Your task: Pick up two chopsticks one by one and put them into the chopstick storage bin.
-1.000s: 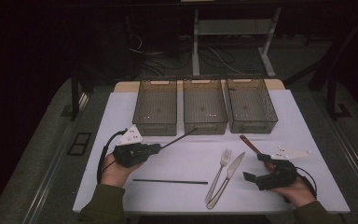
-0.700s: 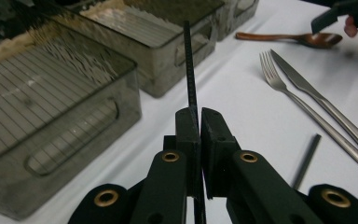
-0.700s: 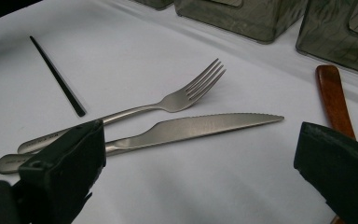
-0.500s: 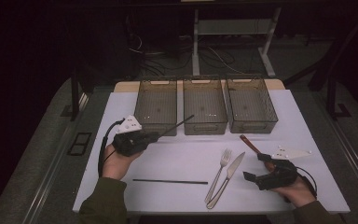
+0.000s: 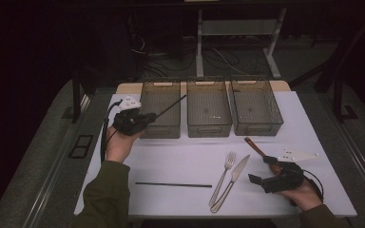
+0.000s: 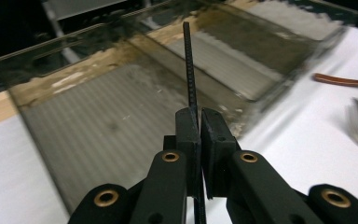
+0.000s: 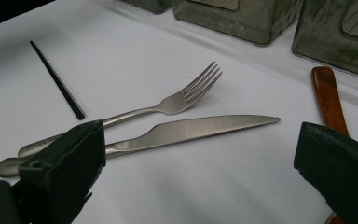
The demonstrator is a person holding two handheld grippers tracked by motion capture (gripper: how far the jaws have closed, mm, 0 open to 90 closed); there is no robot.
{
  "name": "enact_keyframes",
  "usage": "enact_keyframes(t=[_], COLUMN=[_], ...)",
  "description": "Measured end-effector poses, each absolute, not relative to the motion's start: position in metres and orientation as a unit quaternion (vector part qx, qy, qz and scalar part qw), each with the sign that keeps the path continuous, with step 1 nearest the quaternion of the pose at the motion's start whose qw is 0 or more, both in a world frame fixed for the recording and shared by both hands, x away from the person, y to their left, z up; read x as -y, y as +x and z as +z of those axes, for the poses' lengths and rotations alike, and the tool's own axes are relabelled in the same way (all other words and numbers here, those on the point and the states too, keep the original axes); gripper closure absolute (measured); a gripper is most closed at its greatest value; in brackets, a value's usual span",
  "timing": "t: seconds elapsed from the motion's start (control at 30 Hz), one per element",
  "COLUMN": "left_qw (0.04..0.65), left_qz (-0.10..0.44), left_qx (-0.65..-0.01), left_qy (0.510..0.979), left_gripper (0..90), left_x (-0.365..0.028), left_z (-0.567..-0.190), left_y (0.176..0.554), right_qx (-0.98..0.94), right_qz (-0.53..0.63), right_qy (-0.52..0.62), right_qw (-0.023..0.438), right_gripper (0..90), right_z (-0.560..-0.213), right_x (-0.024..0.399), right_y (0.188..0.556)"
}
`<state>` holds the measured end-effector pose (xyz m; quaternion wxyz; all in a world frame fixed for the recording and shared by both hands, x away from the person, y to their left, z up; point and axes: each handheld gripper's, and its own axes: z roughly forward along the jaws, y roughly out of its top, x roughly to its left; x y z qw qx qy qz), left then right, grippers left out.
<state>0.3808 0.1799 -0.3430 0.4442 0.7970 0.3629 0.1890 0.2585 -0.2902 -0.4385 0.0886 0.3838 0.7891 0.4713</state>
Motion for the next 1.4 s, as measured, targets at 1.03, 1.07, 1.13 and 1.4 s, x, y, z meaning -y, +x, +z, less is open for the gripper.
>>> enact_keyframes(t=[1.03,1.07,1.13,1.4], left_qw=[0.362,0.362,0.361,0.349], left_qz=[0.177,0.175,0.174,0.175], left_qx=[-0.432,-0.431,-0.430,-0.429], left_qy=[0.807,0.808,0.809,0.815], left_gripper=[86.1,86.1,86.0,85.9], left_x=[-0.177,-0.176,-0.173,-0.168], left_z=[-0.383,-0.383,-0.383,-0.385], left_y=[0.455,0.456,0.457,0.461], right_qx=[-0.787,-0.787,-0.787,-0.786], right_qz=[0.477,0.476,0.477,0.478], right_qy=[0.382,0.381,0.381,0.381], right_qw=[0.091,0.091,0.092,0.093], right_gripper=[2.5,2.5,2.4,2.4], right_z=[-0.437,-0.437,-0.437,-0.437], right_x=[0.292,0.292,0.292,0.292], right_y=[0.258,0.258,0.258,0.258])
